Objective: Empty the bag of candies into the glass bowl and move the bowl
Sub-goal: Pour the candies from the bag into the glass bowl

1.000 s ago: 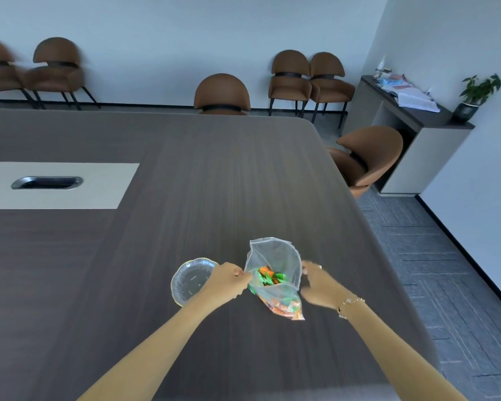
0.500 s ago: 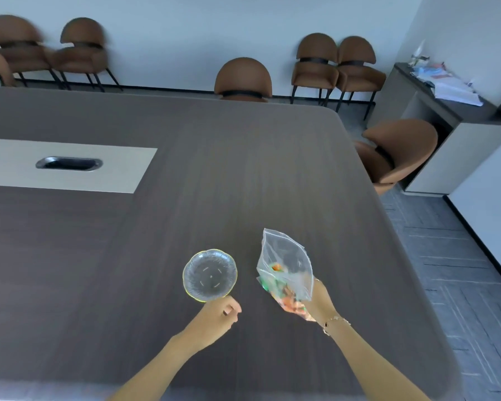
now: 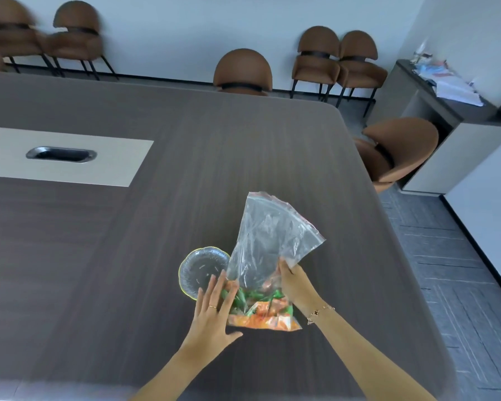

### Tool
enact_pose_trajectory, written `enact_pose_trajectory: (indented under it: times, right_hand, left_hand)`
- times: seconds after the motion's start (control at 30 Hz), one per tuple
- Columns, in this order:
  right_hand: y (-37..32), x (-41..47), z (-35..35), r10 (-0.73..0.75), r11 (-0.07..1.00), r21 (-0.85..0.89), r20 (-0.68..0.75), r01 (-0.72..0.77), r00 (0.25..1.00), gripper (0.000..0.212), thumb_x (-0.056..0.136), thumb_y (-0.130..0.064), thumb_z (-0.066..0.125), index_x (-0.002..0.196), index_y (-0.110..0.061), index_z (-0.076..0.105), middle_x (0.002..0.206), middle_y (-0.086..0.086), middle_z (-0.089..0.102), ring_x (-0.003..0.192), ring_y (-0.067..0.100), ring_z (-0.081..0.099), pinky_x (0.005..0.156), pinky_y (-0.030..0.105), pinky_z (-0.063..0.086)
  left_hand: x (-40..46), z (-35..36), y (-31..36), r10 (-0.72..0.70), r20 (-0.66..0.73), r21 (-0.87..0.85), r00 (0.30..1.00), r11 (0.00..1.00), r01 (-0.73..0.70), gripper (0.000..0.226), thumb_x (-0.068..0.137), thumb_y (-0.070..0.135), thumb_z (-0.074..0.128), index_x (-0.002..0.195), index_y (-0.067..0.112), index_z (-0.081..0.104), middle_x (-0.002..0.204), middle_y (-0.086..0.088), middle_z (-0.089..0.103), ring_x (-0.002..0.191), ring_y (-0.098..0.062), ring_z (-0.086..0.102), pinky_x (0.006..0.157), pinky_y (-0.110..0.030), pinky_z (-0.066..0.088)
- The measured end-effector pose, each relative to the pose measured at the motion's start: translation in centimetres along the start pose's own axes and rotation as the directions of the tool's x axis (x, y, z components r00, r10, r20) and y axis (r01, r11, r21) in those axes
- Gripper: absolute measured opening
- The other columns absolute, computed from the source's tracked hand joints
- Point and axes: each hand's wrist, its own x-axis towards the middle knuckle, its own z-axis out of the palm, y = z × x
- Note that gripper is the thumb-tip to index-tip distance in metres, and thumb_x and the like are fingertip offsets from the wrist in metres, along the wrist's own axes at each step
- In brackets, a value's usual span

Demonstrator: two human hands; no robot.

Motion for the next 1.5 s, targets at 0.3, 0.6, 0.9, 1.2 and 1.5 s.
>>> enact_pose_trajectory:
  times: [0.3,0.6,0.9,1.2,1.5]
  right_hand:
    - [-1.0,0.8,3.7,0.229,0.965,0.087,0.187,-0.248,0.955,0.037,0.101,-0.025,0.031,0.085,-0.002,0.056,0.053,0.004,0.036,0.028,0.005,0.023,0.031,0.02,0.031]
    - [-2.1,0.4,8.0,0.254,0.964,-0.146,0.254,-0.223,0.933,0.045,0.094,-0.037,0.041,0.108,0.001,0.06,0.056,0.009,0.056,0.045,0.015,0.056,0.049,0.023,0.047]
    - [-0.9,-1.1,10.0,0.324,0.931,0.042,0.362,-0.362,0.874,0.039,0.082,-0.048,0.055,0.104,-0.017,0.062,0.115,0.023,0.067,0.107,0.041,0.063,0.098,0.056,0.047]
    - [0.5,-2.2,10.2,0.129,0.969,0.155,0.344,-0.192,0.93,0.048,0.087,-0.047,0.058,0.123,-0.023,0.039,0.113,-0.002,0.061,0.098,0.01,0.065,0.081,0.023,0.056]
    - [1.5,-4.5,9.8,-0.172,0.977,-0.059,0.356,0.206,0.919,0.087,0.079,-0.04,0.071,0.147,-0.029,0.016,0.148,-0.017,0.001,0.125,-0.015,0.029,0.09,-0.002,0.036]
  left_hand:
    - [-1.1,-1.5,-0.4,-0.052,-0.224,-0.086,0.973,0.996,0.033,0.113,0.054,0.01,0.081,0.146,0.032,0.019,0.157,-0.005,0.016,0.096,-0.027,0.065,0.055,-0.026,0.06]
    - [-3.9,-1.8,-2.8,-0.305,-0.14,-0.245,0.942,0.932,0.266,0.061,0.062,0.044,0.075,0.119,0.035,0.056,0.121,0.013,0.058,0.109,-0.001,0.043,0.071,-0.033,0.059]
    - [-3.0,-3.8,-3.6,-0.372,-0.087,-0.479,0.924,0.829,0.289,0.047,0.061,0.03,0.082,0.105,0.023,0.066,0.1,0.019,0.057,0.091,-0.004,0.061,0.08,-0.022,0.052]
    - [-3.0,-4.3,-4.4,-0.435,-0.022,-0.488,0.9,0.791,0.37,0.039,0.065,0.036,0.081,0.1,0.028,0.065,0.098,0.016,0.06,0.087,-0.002,0.061,0.079,-0.023,0.054]
    - [-2.4,-5.0,-5.3,-0.463,0.107,-0.504,0.88,0.737,0.449,0.019,0.064,0.035,0.075,0.077,0.029,0.063,0.083,0.003,0.061,0.077,-0.009,0.06,0.068,-0.018,0.048]
